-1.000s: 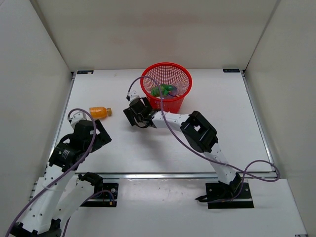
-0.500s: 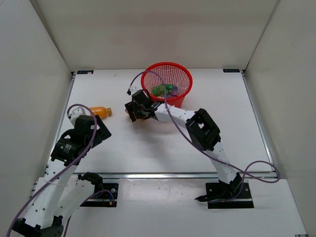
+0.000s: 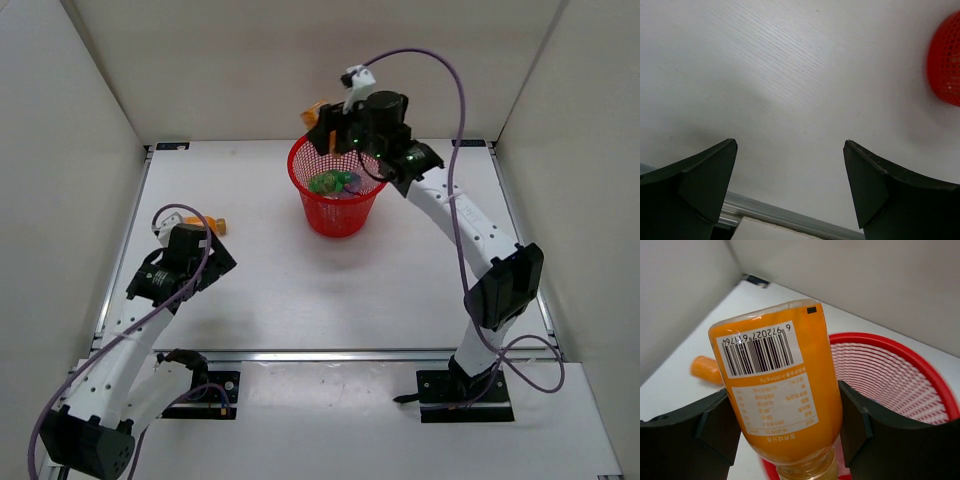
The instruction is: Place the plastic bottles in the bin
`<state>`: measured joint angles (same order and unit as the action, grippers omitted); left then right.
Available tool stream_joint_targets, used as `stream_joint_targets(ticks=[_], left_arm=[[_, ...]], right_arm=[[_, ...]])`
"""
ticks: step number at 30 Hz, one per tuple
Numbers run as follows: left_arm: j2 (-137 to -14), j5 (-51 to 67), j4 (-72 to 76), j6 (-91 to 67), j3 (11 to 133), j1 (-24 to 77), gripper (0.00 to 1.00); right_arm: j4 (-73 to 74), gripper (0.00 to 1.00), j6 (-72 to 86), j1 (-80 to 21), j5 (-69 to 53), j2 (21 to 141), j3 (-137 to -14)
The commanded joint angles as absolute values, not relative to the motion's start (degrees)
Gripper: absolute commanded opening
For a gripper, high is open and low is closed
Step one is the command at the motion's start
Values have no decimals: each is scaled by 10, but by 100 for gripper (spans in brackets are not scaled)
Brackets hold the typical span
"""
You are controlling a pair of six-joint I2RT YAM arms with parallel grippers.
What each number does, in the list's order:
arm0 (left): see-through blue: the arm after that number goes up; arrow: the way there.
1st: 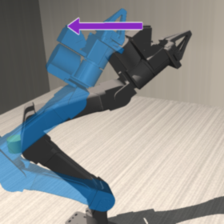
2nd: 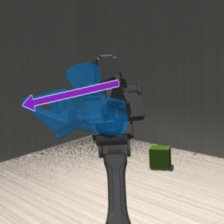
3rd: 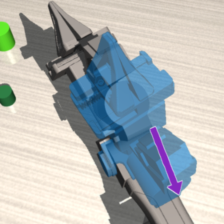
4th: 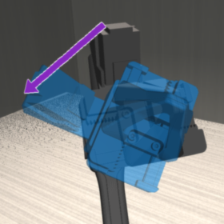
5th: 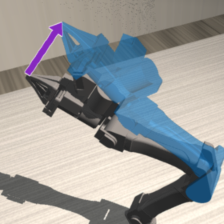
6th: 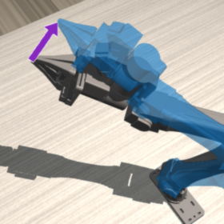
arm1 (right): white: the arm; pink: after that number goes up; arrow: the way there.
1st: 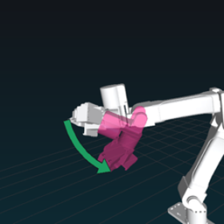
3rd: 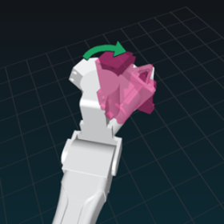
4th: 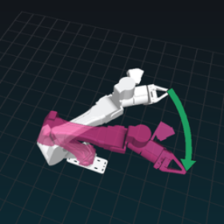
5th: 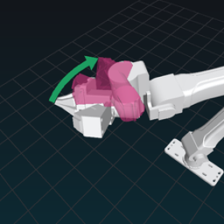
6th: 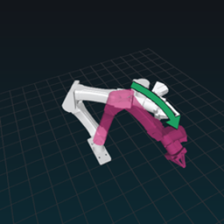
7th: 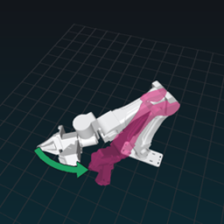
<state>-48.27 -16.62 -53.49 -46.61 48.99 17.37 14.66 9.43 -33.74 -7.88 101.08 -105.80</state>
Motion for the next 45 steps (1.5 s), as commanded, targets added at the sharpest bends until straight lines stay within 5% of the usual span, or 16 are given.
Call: stream_joint_targets(ticks=[1,12,26,36,45], left_arm=[[-504,-152,-491,-501,471,155,98],[-600,-166,-363,-563,479,88,98],[-845,-295,-321,-683,611,32,99],[-971,-294,-336,-752,657,-15,98],[-1062,-251,-333,-767,700,-21,98]], right_arm=[[174,33,90,-295,-75,1027,-1027],[203,99,62,-242,-98,985,-984],[223,99,51,-179,-62,775,-838],[249,99,81,-6,-18,627,-730],[316,99,64,24,73,585,-708]])
